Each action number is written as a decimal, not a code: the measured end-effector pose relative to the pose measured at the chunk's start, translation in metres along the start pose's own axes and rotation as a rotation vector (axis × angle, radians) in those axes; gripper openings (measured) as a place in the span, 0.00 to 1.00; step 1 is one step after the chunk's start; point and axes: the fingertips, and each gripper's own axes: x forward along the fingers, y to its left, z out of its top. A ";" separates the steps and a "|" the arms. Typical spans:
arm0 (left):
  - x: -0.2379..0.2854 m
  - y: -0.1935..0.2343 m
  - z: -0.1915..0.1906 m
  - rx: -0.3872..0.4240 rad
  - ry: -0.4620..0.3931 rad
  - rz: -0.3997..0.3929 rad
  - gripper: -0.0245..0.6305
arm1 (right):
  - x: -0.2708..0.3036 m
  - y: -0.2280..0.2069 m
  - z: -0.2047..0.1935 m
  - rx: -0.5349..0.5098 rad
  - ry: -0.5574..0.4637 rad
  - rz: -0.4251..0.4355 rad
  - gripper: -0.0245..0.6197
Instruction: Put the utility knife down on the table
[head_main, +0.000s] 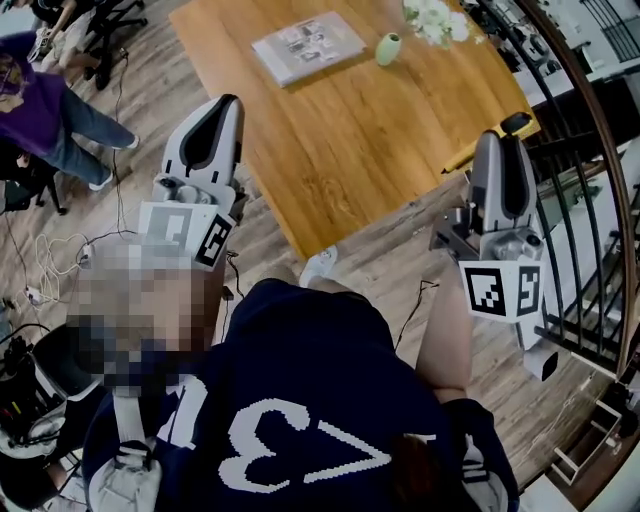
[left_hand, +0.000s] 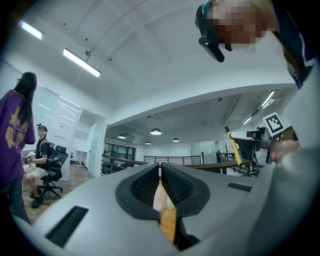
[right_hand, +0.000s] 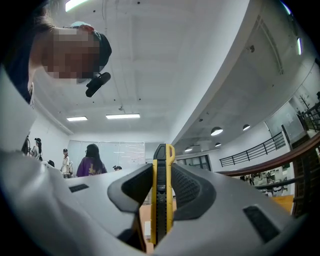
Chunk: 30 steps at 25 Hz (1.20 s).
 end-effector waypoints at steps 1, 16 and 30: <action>0.004 0.000 -0.001 0.001 0.003 0.011 0.08 | 0.005 -0.005 -0.002 0.007 0.002 0.007 0.23; 0.068 0.008 -0.055 -0.030 0.099 -0.035 0.08 | 0.058 -0.036 -0.107 0.071 0.209 -0.010 0.23; 0.091 0.017 -0.164 -0.102 0.250 -0.094 0.08 | 0.028 -0.069 -0.345 0.099 0.720 -0.119 0.23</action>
